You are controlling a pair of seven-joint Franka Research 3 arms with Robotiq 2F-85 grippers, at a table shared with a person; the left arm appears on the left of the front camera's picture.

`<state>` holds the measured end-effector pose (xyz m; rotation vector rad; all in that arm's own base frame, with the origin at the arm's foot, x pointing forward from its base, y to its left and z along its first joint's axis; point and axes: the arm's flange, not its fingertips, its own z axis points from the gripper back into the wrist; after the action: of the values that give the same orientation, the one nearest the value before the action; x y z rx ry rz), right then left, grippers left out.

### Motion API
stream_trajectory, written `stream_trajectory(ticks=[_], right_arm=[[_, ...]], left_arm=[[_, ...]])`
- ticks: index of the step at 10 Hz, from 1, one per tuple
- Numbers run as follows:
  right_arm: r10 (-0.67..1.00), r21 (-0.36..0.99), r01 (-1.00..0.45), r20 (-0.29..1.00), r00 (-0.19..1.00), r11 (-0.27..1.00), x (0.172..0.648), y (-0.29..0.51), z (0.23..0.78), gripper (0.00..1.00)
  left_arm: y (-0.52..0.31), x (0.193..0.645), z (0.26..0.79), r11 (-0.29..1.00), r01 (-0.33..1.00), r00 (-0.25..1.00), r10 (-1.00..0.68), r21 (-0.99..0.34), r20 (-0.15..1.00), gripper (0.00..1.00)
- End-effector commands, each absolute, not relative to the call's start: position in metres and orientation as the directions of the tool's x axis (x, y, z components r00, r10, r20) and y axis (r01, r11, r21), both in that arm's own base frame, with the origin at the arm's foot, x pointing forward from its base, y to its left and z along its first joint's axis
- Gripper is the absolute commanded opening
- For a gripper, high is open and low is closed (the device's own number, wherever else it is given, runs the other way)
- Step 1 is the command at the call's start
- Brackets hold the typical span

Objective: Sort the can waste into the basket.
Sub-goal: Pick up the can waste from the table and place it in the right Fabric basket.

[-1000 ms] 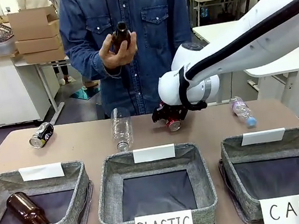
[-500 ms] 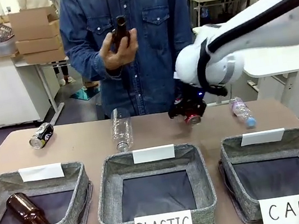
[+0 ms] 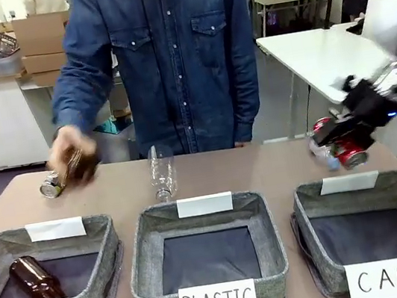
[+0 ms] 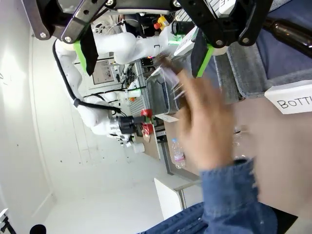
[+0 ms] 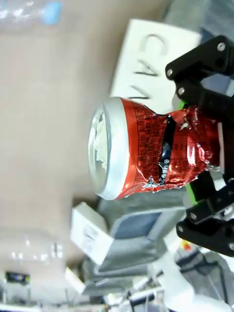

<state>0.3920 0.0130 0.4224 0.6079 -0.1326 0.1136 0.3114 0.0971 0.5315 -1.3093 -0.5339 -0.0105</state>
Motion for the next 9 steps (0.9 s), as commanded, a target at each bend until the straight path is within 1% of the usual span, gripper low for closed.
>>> stream_trajectory(ticks=[1, 2, 3, 4, 6, 9], right_arm=[[0.096, 0.567, -0.186, 0.184, 0.978, 0.802, 0.315, 0.004, 0.441, 0.0], [0.188, 0.541, -0.222, 0.12, 0.975, 0.811, 0.282, 0.012, 0.442, 0.0], [0.239, 0.537, -0.244, 0.08, 0.968, 0.807, 0.256, 0.018, 0.438, 0.0], [0.235, 0.542, -0.226, 0.052, 0.97, 0.809, 0.243, 0.019, 0.434, 0.0], [0.26, 0.539, -0.227, 0.015, 0.965, 0.811, 0.236, 0.017, 0.422, 0.0], [0.309, 0.514, -0.267, 0.003, 0.951, 0.815, 0.232, 0.019, 0.41, 0.0]], left_arm=[[0.096, 0.312, 0.531, 0.258, 0.328, 0.869, 0.294, -0.909, 0.398, 1.0], [0.096, 0.312, 0.531, 0.258, 0.328, 0.869, 0.294, -0.909, 0.398, 1.0], [0.096, 0.312, 0.531, 0.258, 0.328, 0.869, 0.294, -0.909, 0.398, 1.0], [0.096, 0.312, 0.531, 0.258, 0.328, 0.869, 0.294, -0.909, 0.398, 1.0], [0.096, 0.312, 0.531, 0.258, 0.328, 0.869, 0.294, -0.909, 0.398, 1.0], [0.096, 0.312, 0.531, 0.258, 0.328, 0.869, 0.294, -0.909, 0.398, 1.0]])
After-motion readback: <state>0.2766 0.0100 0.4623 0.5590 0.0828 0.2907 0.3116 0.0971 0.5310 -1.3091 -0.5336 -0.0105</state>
